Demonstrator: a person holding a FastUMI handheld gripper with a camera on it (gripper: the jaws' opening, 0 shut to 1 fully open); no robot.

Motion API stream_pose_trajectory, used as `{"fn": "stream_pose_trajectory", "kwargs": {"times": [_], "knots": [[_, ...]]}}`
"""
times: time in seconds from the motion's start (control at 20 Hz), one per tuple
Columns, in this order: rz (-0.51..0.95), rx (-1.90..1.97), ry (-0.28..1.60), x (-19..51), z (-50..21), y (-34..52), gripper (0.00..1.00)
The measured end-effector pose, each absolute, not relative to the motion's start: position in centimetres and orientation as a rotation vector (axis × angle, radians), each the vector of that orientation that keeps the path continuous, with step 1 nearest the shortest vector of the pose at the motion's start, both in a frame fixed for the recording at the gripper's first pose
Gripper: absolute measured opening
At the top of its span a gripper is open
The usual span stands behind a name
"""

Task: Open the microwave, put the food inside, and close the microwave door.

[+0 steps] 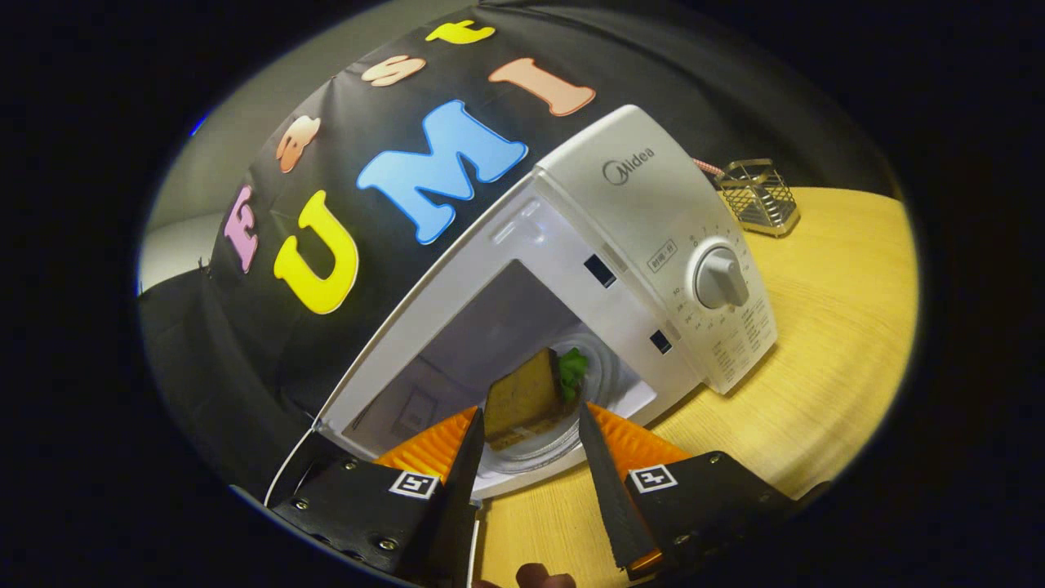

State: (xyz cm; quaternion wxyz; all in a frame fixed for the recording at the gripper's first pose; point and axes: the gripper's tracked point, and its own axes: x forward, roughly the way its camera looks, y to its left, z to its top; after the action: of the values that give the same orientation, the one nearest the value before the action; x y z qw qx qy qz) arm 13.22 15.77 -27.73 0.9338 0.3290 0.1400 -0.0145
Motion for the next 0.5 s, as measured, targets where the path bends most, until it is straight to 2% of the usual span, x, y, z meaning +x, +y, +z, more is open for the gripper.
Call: {"fn": "stream_pose_trajectory", "kwargs": {"times": [0.2, 0.45, 0.5], "knots": [[0.013, 0.48, 0.253, 9.2, -25.9, 15.6, 0.7], [-0.009, 0.258, 0.229, 5.0, -25.2, 14.9, 0.7], [-0.01, 0.243, 0.232, 4.5, -25.3, 14.9, 0.66]]}}
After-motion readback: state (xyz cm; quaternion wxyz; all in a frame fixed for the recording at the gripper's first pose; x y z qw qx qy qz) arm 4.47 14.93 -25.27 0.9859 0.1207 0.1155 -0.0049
